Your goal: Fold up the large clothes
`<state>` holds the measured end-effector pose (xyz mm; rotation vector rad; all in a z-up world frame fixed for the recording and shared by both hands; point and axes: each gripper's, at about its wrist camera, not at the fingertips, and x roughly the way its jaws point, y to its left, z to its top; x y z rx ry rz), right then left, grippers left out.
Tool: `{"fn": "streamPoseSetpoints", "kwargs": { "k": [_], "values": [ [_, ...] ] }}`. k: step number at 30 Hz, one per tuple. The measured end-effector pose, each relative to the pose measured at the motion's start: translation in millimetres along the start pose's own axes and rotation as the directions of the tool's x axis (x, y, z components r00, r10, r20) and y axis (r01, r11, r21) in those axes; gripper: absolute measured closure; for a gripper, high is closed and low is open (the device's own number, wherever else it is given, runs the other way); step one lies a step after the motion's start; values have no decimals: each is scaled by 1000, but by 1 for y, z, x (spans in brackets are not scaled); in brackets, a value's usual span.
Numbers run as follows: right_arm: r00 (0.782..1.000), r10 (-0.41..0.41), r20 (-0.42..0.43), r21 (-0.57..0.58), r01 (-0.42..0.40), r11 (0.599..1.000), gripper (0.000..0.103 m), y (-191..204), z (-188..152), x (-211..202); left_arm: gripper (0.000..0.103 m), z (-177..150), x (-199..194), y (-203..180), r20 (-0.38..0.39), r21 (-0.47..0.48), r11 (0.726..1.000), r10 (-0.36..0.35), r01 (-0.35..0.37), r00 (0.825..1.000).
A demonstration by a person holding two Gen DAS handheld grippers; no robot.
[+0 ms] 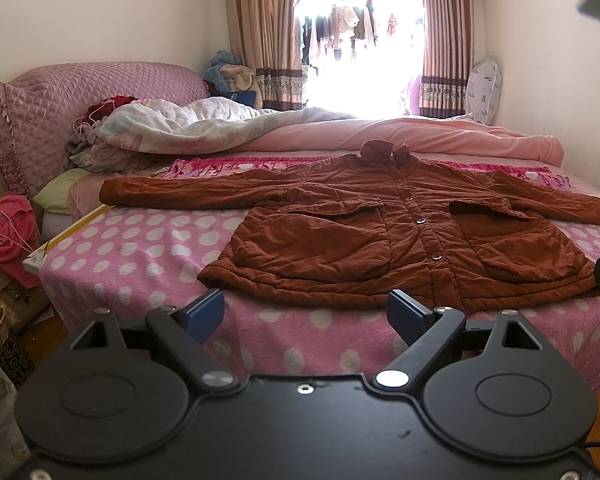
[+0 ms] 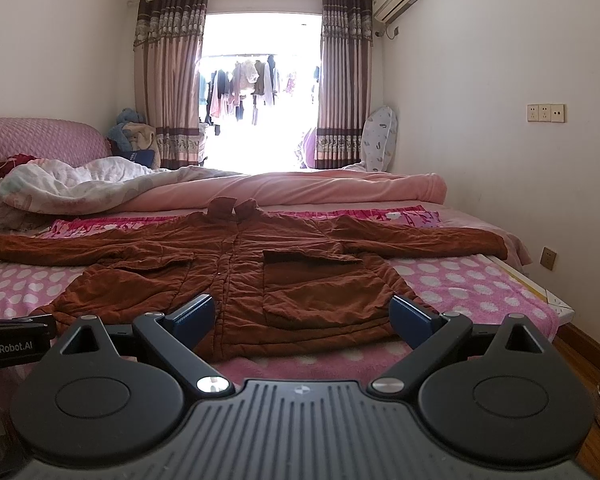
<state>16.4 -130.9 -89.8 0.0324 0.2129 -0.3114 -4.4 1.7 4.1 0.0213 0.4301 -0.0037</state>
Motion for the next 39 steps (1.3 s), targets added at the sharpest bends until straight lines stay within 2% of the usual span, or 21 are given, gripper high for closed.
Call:
{"fn": "streamPoseSetpoints", "kwargs": {
  "k": [24,26,28,29,32,35,39],
  "values": [
    [1000,18,-15,22,-18,1000,0,-2,0,6,13,-2,8,2,-20,-5,1000,-17,17,1000],
    [999,46,-28,57,-44,997,0,-8,1,18,13,5,19,5,-43,-3,999,-52,52,998],
    [999,38,25,109,-40,993,0,-14,4,34,13,18,32,10,-40,13,998,-58,58,998],
    [998,31,49,119,-37,992,0,-15,7,45,13,26,40,11,-23,27,999,-40,40,999],
    [998,44,49,83,-47,995,0,-19,23,87,13,53,72,22,9,34,998,45,-45,999],
    [1000,6,27,100,-9,995,0,-37,39,127,13,77,115,39,-37,-15,996,89,-90,995],
    [998,-58,-35,168,63,984,0,-86,51,179,13,92,165,54,-129,-104,992,62,-76,990]
  ]
}}
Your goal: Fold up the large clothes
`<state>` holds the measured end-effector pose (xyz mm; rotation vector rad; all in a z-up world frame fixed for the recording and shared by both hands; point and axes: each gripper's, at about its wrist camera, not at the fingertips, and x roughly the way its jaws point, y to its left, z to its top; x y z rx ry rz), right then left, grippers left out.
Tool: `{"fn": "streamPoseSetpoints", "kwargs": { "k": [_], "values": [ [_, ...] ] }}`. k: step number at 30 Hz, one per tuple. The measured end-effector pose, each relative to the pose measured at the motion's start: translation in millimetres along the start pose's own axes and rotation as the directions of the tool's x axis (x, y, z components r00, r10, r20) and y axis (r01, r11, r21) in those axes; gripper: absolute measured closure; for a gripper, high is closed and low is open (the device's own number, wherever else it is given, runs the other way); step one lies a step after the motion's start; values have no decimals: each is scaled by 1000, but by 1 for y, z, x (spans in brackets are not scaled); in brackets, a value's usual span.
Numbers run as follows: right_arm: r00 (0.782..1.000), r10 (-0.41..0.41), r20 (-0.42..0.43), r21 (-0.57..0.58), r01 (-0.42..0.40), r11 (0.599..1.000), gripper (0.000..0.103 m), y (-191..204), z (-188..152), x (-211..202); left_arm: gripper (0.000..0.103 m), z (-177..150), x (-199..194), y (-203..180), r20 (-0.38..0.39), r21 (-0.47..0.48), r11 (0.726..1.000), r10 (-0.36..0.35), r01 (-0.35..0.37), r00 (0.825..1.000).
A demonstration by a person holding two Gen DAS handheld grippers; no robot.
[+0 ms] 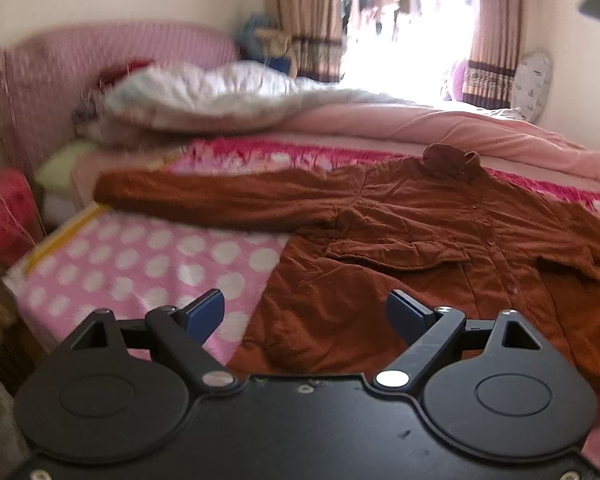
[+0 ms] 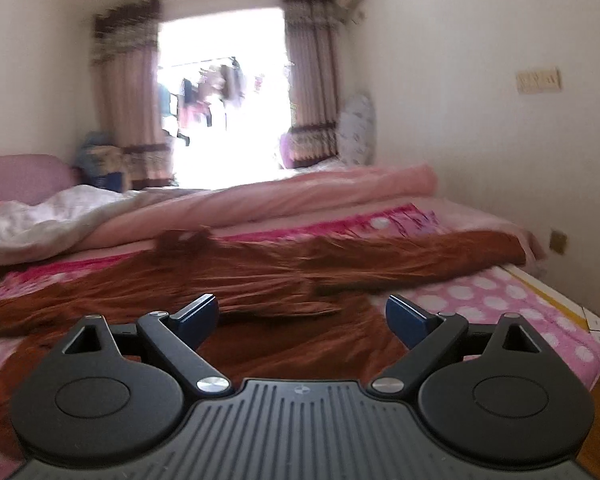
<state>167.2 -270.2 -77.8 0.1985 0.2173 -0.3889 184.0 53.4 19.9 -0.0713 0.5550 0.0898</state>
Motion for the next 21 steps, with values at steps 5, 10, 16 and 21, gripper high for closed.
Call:
{"fn": "streamPoseSetpoints", "kwargs": {
  "k": [5,10,16,21],
  "values": [
    [998,-54,-41,154,59,986,0,-82,22,66,13,6,45,-12,-85,11,1000,29,-28,996],
    [995,-68,-66,471,91,877,15,-185,25,136,13,18,90,-31,-160,73,997,44,-33,986],
    [994,-49,-101,721,107,685,24,-258,8,208,13,31,133,-63,-188,144,989,53,-26,981],
    [990,-60,-130,760,138,635,31,-274,4,257,13,36,177,-78,-253,140,990,26,10,967]
  ]
}}
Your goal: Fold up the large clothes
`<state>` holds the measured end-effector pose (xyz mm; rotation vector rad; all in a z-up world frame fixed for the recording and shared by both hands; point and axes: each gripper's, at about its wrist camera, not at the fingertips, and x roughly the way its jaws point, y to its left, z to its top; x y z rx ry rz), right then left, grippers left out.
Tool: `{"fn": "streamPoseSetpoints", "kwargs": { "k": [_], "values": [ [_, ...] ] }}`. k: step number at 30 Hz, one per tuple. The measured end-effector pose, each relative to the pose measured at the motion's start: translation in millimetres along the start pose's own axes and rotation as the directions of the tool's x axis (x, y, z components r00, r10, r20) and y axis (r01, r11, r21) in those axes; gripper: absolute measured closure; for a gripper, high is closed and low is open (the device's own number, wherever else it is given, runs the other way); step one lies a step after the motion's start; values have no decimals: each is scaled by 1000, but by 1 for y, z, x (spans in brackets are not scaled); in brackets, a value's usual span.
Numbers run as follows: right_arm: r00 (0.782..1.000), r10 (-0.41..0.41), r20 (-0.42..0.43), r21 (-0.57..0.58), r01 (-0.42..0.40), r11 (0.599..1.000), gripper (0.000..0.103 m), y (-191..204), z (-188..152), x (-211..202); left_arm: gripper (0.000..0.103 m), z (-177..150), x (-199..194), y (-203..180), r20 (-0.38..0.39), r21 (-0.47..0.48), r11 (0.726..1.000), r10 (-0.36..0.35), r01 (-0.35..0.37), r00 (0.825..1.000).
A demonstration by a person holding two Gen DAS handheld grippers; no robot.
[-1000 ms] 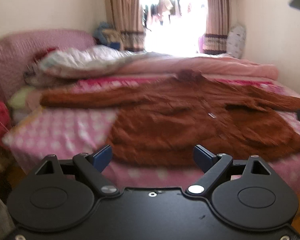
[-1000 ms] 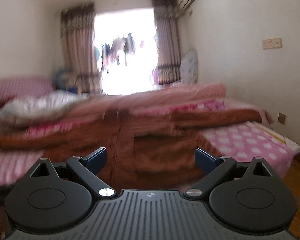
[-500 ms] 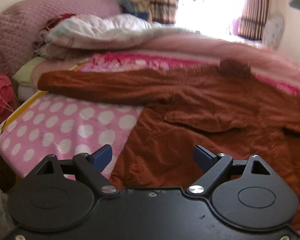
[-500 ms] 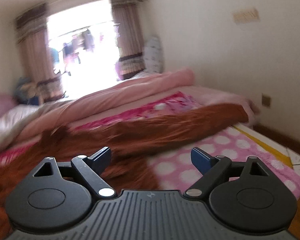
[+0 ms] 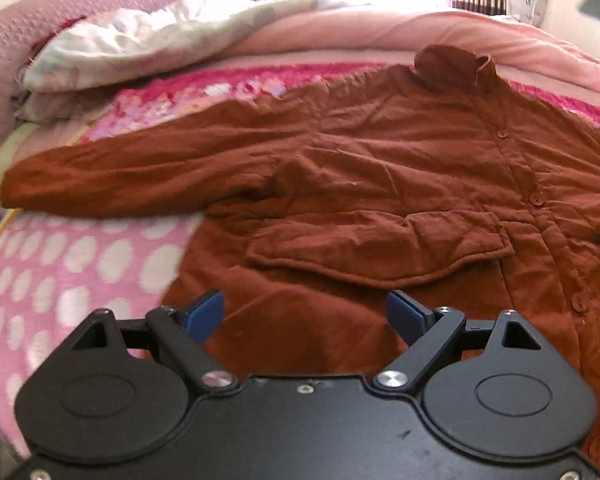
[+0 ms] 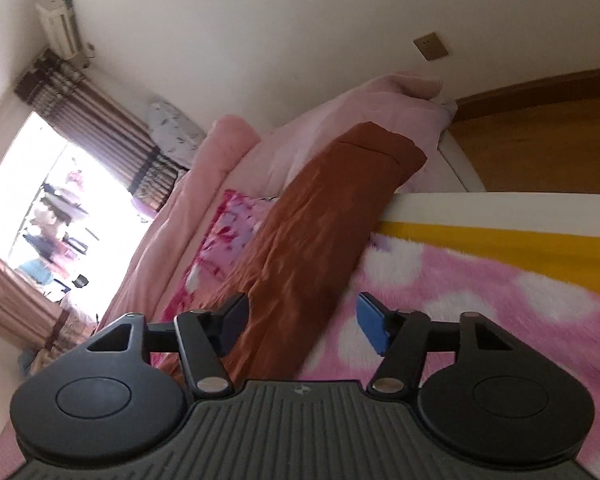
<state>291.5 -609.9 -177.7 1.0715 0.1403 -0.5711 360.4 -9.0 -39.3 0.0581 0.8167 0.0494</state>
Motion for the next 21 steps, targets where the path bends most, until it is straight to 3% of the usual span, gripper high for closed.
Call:
{"fn": "streamPoseSetpoints", "kwargs": {
  "k": [4,8,9,12,13,18,21],
  "values": [
    [999,-7,32,112,3,994,35,-8,3,22,13,11,23,-5,-26,-13,1000,-24,23,999],
    [997,-2,73,133,-8,991,36,-5,13,37,13,19,33,-5,-8,-22,999,-35,34,999],
    [996,11,84,147,-23,989,42,-6,14,42,13,20,34,-4,-6,-26,999,-44,43,999],
    [996,-8,85,166,-7,986,87,-10,17,51,13,23,40,-1,-9,-43,997,-63,62,998],
    [996,-5,89,177,-10,984,94,-12,16,51,12,21,39,1,-11,-49,997,-67,66,998],
    [989,-11,145,99,-3,995,96,9,17,39,12,24,42,6,-13,-76,994,-82,80,997],
    [982,47,184,6,-49,999,96,48,23,23,13,24,39,9,-12,-87,993,-79,77,997]
  ]
}}
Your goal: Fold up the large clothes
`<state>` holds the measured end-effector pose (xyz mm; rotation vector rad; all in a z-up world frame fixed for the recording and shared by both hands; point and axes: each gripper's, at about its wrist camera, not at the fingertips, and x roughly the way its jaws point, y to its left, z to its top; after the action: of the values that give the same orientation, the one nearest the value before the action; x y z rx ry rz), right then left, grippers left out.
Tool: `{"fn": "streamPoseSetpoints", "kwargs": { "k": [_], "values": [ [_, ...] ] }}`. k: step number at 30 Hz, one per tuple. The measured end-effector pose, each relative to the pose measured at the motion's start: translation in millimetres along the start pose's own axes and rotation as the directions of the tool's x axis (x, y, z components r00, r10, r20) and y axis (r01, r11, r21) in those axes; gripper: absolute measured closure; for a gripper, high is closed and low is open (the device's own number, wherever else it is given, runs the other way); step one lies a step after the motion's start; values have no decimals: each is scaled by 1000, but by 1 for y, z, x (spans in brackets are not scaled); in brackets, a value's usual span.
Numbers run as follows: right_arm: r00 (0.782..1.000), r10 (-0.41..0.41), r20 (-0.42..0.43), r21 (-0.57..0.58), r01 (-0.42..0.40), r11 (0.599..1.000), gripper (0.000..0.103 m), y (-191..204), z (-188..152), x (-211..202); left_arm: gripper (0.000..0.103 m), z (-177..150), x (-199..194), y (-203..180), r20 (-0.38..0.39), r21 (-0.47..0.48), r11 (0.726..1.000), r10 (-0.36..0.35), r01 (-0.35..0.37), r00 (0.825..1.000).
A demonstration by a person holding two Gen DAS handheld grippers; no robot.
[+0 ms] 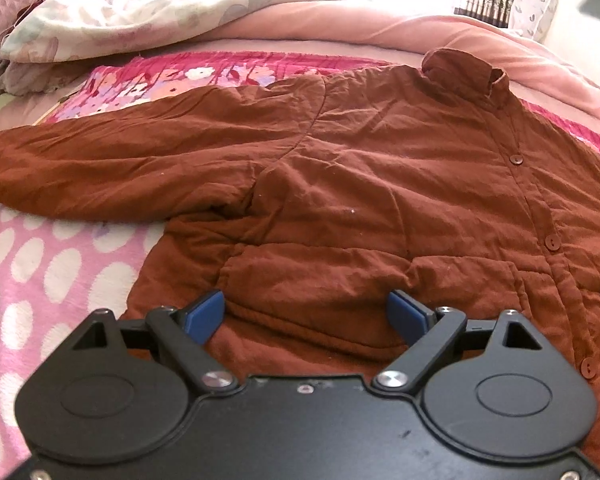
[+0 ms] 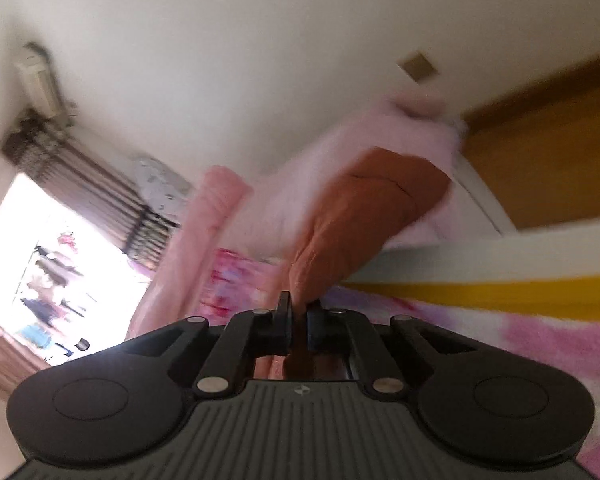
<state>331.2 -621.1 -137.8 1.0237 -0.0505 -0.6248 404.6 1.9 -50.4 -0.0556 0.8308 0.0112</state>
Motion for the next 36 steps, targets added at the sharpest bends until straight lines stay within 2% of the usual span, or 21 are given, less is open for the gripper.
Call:
{"fn": "streamPoseSetpoints", "kwargs": {
  "k": [2,4,7,11,13,16,18,19,21,23,24,26,27,28,30,31,33,35,36],
  "values": [
    [999,52,11,-86,-51,995,96,35,3,-10,13,0,-2,2,4,-9,1000,10,-10,1000],
    [992,126,1,-191,-124,974,96,77,-1,-22,13,2,-3,6,7,-22,999,26,-26,1000],
    [968,245,-61,-354,-251,901,96,145,-25,-44,13,7,-2,16,-2,-65,997,46,-46,999],
    [901,368,-230,-529,-434,730,96,232,-92,-73,13,17,4,30,-50,-109,992,50,-55,997],
    [855,385,-347,-593,-518,617,96,268,-137,-84,13,23,5,36,-55,-117,991,58,-64,997],
    [794,331,-511,-643,-608,466,96,300,-217,-93,13,29,3,41,-58,-125,989,74,-80,996],
    [762,243,-600,-655,-643,397,96,306,-271,-89,13,33,2,46,-59,-130,989,62,-69,996],
    [753,183,-632,-669,-650,362,96,306,-298,-84,13,34,0,48,-59,-135,989,56,-64,997],
    [737,75,-671,-680,-653,334,94,299,-336,-74,13,34,-1,49,-58,-122,991,45,-51,997],
    [687,-54,-725,-661,-671,337,87,291,-359,-61,13,35,-2,49,-59,-97,994,53,-58,997],
    [680,-94,-727,-665,-664,341,81,290,-365,-63,13,37,-2,49,-56,-85,994,58,-63,997],
    [687,-81,-722,-672,-669,316,74,291,-358,-75,13,42,-3,47,-51,-75,995,55,-59,997],
    [686,-87,-722,-674,-670,312,65,294,-349,-80,13,48,-3,46,-52,-69,996,44,-48,998],
    [685,-84,-724,-671,-669,321,53,297,-339,-87,13,53,-3,44,-53,-62,997,33,-36,998],
    [680,-18,-733,-643,-683,347,40,296,-315,-97,13,67,-3,36,-47,-47,999,-3,1,999],
    [686,11,-727,-637,-681,360,37,290,-299,-100,13,76,-2,30,-40,-33,999,-25,24,999],
    [721,37,-692,-658,-652,376,37,286,-271,-103,13,95,7,13,-37,4,998,-58,59,998],
    [772,35,-634,-701,-594,395,38,274,-242,-98,13,112,22,-7,-66,43,993,-107,110,992],
    [796,24,-605,-719,-559,413,42,270,-229,-93,13,120,31,-17,-81,54,988,-138,143,987]
  ]
}}
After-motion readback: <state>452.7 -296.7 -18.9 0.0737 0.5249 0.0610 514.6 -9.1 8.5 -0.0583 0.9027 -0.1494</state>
